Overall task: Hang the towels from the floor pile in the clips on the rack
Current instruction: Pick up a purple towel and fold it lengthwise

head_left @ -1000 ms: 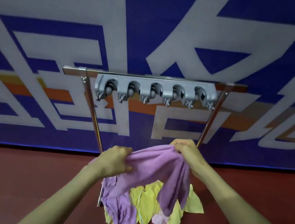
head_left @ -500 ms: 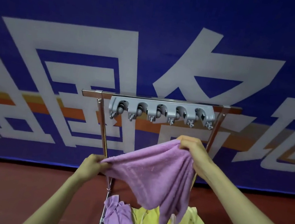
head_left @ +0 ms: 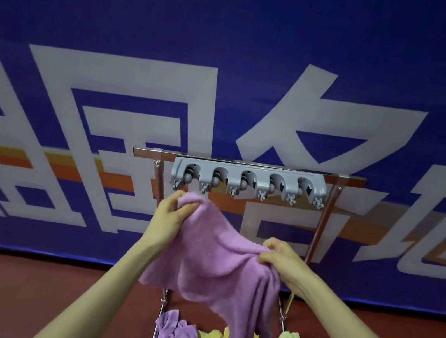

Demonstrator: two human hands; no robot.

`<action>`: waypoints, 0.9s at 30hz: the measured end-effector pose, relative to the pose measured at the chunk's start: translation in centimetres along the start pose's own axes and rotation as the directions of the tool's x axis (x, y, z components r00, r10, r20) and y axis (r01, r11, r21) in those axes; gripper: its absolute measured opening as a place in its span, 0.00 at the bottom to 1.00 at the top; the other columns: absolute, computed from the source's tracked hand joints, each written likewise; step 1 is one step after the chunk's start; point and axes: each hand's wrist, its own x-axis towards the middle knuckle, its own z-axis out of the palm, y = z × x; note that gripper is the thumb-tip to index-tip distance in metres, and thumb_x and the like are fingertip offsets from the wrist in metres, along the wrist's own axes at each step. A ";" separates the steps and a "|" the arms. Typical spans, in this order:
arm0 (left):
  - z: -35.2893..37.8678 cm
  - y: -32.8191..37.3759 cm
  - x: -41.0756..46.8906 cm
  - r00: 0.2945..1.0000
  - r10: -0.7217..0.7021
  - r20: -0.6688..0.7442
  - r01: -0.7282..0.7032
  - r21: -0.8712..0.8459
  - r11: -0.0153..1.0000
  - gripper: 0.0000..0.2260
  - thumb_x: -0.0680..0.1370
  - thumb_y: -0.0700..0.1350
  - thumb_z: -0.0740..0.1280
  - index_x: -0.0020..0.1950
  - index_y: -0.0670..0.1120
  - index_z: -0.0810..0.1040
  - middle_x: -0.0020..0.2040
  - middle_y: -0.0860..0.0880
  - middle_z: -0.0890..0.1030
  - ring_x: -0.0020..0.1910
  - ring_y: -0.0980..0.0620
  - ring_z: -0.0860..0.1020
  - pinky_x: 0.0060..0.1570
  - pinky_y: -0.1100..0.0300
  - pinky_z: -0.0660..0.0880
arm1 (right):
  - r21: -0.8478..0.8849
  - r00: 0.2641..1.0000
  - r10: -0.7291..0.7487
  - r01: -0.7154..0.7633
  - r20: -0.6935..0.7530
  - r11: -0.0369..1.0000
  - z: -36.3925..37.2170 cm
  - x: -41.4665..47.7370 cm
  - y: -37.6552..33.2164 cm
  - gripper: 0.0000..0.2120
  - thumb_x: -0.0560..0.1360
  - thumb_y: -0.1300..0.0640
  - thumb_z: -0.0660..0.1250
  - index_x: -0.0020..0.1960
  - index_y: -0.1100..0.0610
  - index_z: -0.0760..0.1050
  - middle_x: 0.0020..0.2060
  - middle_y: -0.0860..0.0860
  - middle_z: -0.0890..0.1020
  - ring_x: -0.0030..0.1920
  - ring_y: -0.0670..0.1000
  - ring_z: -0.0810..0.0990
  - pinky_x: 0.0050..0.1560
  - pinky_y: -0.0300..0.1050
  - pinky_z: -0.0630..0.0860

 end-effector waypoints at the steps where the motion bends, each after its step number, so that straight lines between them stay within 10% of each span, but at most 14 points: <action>1: 0.4 0.9 0.0 0.999 0.030 0.013 -0.030 -0.004 1.000 0.06 0.79 0.41 0.65 0.50 0.42 0.81 0.47 0.44 0.83 0.45 0.55 0.78 0.47 0.63 0.73 | 0.005 1.000 0.018 -0.018 0.012 1.000 0.3 -0.2 0.1 0.09 0.59 0.62 0.65 0.38 0.56 0.70 0.30 0.51 0.72 0.32 0.47 0.70 0.33 0.41 0.66; 7: 2.1 5.3 0.2 0.963 0.181 0.200 -0.198 0.067 0.978 0.07 0.78 0.38 0.65 0.48 0.45 0.83 0.43 0.54 0.84 0.45 0.61 0.80 0.45 0.72 0.73 | 0.013 0.991 0.070 -0.072 0.118 0.997 1.4 -0.6 1.7 0.15 0.64 0.64 0.70 0.51 0.60 0.77 0.42 0.54 0.85 0.41 0.52 0.84 0.44 0.46 0.80; 12: 3.5 4.4 0.4 0.917 0.218 0.334 -0.314 0.265 0.912 0.04 0.77 0.43 0.67 0.47 0.45 0.80 0.46 0.47 0.83 0.48 0.49 0.80 0.51 0.53 0.76 | 0.169 0.986 -0.074 0.048 0.148 0.984 2.4 -1.4 0.7 0.06 0.68 0.68 0.69 0.42 0.59 0.80 0.38 0.52 0.86 0.41 0.50 0.84 0.46 0.45 0.79; 19: 5.3 3.3 0.2 0.933 0.030 0.359 -0.124 0.242 0.962 0.09 0.82 0.45 0.58 0.53 0.50 0.79 0.51 0.50 0.82 0.51 0.53 0.78 0.54 0.60 0.73 | 0.458 0.979 -0.149 0.071 0.138 0.886 2.2 -1.3 -1.6 0.23 0.63 0.66 0.62 0.57 0.71 0.74 0.50 0.66 0.81 0.50 0.60 0.80 0.56 0.53 0.73; 27: 5.4 1.8 -0.1 0.905 -0.055 0.423 -0.057 0.248 0.967 0.11 0.81 0.48 0.58 0.54 0.45 0.78 0.53 0.45 0.83 0.54 0.46 0.80 0.60 0.45 0.74 | 0.659 0.978 -0.172 0.051 0.119 0.750 2.9 -1.0 -2.7 0.06 0.76 0.66 0.62 0.53 0.64 0.72 0.44 0.63 0.76 0.48 0.59 0.77 0.49 0.47 0.74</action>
